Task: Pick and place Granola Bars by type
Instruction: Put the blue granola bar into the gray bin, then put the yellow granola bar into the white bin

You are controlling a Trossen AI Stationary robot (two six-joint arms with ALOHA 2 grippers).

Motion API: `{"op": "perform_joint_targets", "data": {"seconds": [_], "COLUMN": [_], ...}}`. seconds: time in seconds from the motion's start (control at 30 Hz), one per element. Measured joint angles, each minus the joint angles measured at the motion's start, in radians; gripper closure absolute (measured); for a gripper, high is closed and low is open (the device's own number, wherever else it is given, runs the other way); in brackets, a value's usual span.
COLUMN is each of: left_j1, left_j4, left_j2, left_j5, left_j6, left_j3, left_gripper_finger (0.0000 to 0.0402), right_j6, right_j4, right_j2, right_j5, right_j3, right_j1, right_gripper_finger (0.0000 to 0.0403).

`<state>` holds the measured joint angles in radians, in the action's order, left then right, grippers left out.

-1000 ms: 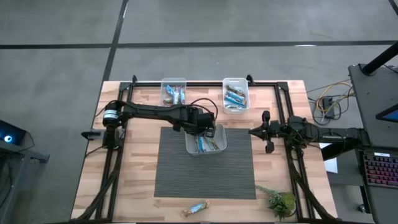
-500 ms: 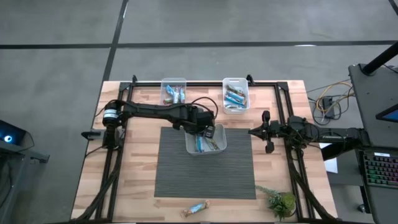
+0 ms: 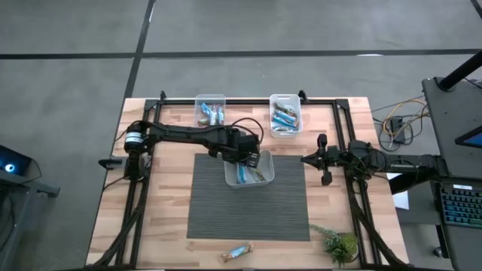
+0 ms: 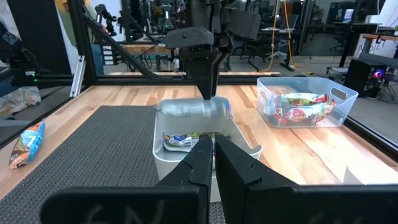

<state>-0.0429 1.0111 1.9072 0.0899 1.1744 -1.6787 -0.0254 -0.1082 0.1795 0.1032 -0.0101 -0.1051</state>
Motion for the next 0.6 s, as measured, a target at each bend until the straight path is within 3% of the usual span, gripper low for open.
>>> {"op": "perform_joint_targets", "data": {"seconds": [0.6], "left_j1": [0.000], "left_j4": [-0.002], "left_j2": [0.000], "left_j5": [-0.007], "left_j6": [0.000], "left_j3": [0.000], "left_gripper_finger": [0.0295], "right_j6": [0.000], "right_j4": [0.000], "right_j2": [0.000], "right_j5": [0.000], "right_j3": [0.000], "right_j1": [0.000], "right_gripper_finger": [0.0394]}}
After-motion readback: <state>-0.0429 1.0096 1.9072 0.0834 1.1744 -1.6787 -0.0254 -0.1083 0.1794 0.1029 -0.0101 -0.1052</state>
